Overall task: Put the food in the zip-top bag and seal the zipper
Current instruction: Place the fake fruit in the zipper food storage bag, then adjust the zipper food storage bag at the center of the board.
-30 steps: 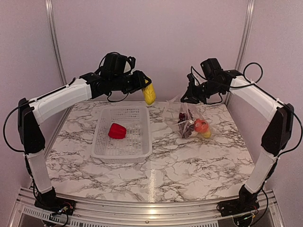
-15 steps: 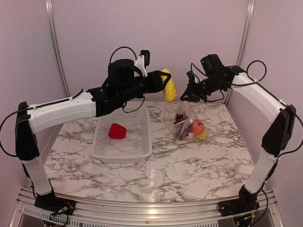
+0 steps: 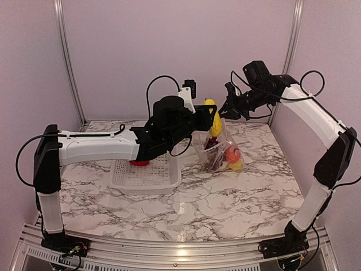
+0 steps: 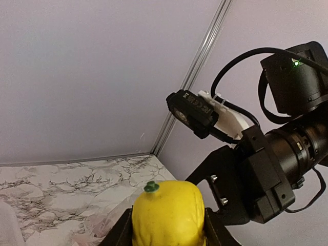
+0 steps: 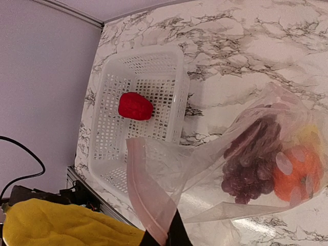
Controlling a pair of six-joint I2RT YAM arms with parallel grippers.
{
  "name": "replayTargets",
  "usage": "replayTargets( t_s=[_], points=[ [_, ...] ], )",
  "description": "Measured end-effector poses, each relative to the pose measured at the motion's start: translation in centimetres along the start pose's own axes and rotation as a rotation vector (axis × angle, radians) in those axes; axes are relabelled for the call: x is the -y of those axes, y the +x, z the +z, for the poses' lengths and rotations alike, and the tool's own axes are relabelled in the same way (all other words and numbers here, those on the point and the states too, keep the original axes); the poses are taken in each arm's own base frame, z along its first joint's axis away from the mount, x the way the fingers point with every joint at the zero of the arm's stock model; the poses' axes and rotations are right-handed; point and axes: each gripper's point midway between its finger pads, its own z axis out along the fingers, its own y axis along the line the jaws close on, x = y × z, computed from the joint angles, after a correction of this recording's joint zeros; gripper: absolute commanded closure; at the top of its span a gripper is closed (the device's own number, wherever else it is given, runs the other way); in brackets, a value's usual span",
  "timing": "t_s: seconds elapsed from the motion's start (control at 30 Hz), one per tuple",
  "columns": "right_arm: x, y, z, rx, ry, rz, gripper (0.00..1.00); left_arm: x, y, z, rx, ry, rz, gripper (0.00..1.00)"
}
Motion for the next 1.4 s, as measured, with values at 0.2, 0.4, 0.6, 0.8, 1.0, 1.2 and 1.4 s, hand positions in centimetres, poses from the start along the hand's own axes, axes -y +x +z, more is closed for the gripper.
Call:
replayTargets(
  t_s=[0.2, 0.4, 0.6, 0.8, 1.0, 1.2, 1.4],
  points=[
    [0.2, -0.1, -1.0, -0.007, -0.031, 0.045, 1.0, -1.6, 3.0, 0.6, 0.006, -0.101, 0.045, 1.0],
    [0.4, -0.5, -1.4, -0.01, -0.056, 0.081, 1.0, -3.7, 5.3, 1.9, 0.013, -0.215, 0.063, 0.73],
    [0.0, -0.3, -1.5, -0.021, -0.077, 0.094, 1.0, -4.0, 6.9, 2.4, -0.016, -0.208, 0.081, 0.17],
    [0.0, -0.5, -1.6, -0.021, -0.089, 0.107, 1.0, -2.7, 5.7, 2.2, -0.025, -0.158, 0.17, 0.04],
    [0.0, -0.7, -0.9, -0.008, -0.114, 0.1, 1.0, -1.8, -0.4, -0.4, 0.002, -0.195, 0.193, 0.09],
    [0.7, -0.3, 0.2, -0.003, -0.125, 0.094, 1.0, -2.0, -5.1, -4.0, -0.055, -0.245, 0.146, 0.29],
    [0.4, 0.0, 0.3, 0.029, -0.15, 0.059, 1.0, -4.8, 1.3, -5.1, -0.351, -0.229, 0.073, 0.52]
  ],
)
